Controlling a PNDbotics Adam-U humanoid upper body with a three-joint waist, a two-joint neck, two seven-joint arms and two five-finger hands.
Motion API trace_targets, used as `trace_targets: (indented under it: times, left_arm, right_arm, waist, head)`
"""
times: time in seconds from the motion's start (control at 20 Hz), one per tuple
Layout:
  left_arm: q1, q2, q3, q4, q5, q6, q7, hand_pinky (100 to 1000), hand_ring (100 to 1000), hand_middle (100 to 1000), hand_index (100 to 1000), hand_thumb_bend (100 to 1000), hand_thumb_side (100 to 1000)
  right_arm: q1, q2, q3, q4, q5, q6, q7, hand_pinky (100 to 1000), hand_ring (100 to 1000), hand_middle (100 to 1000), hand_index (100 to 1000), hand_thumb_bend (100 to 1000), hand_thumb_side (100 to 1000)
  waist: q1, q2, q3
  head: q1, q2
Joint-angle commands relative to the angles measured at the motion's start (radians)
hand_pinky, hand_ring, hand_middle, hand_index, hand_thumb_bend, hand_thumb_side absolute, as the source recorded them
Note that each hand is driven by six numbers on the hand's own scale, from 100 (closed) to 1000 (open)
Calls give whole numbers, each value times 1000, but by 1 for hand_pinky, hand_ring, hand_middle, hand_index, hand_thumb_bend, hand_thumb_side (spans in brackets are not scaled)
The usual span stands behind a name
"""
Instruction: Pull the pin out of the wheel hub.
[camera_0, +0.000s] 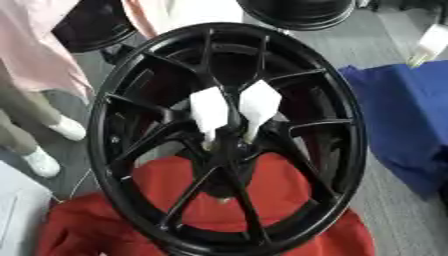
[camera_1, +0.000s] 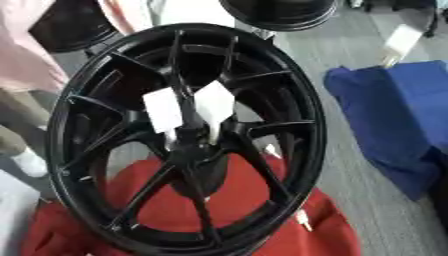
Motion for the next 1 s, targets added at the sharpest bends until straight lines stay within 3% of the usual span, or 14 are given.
trace_targets:
  times: [0.05,0.3,0.45,0.7,1.0]
  left_arm:
    - [-10,35,9,-9,0,-3,-4,762,769,712,747,559,789]
    - [-12,34,8,-10,1,-4,-6,762,768,712,748,558,789]
    - [-14,33,5,-12,1,-4,-8,763,768,712,748,558,788]
    - [-19,27,1,-13,3,-4,-12,762,767,710,747,557,787]
    - [-33,10,-4,-19,5,-11,-13,761,765,708,745,558,782]
  right_arm:
    - [-13,-35,-20,-21,-29,-3,-50,976,952,841,823,100,876]
    - [-19,-30,6,-46,-115,-51,-118,946,849,732,711,100,547]
    - [-43,-35,32,-75,-167,-94,-121,946,837,714,696,100,472]
    - [-140,-18,93,-112,-257,-146,-95,953,826,700,685,100,491]
    - [-288,74,153,-121,-340,-174,-39,957,833,706,697,100,591]
  waist:
    - [1,-22,-1]
    - [2,-21,0]
    - [2,-23,3]
    - [2,-27,12]
    - [3,-29,24]
  head:
    - [-5,-13]
    - [-6,-12]
    - [-8,-9]
    - [-15,-5]
    - [-20,2]
